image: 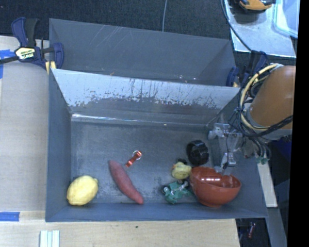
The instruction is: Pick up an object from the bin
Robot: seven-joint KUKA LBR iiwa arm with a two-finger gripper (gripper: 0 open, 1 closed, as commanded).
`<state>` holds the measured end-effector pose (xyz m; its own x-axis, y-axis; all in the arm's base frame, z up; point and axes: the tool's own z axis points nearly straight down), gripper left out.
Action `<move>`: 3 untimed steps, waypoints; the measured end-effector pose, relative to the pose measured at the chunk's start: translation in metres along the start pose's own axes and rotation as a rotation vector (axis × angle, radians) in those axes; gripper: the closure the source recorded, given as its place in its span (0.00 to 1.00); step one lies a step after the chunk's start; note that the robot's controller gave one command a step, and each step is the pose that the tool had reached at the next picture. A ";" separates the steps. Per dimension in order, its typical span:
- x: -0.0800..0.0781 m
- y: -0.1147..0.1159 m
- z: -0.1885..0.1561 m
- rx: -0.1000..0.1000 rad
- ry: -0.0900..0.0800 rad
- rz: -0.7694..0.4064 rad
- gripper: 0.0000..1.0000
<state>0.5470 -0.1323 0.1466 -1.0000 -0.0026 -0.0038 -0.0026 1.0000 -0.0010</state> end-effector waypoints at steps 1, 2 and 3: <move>-0.001 0.006 -0.015 -0.001 0.012 -0.012 0.00; 0.037 0.025 -0.045 -0.001 0.004 -0.034 0.00; -0.027 0.056 0.032 0.000 -0.009 -0.190 1.00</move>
Offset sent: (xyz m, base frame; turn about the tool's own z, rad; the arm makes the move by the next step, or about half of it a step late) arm -0.0444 0.0274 0.0443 -0.0334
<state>0.5740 -0.0762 0.1143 -0.9813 -0.1918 -0.0127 -0.1918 0.9814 -0.0029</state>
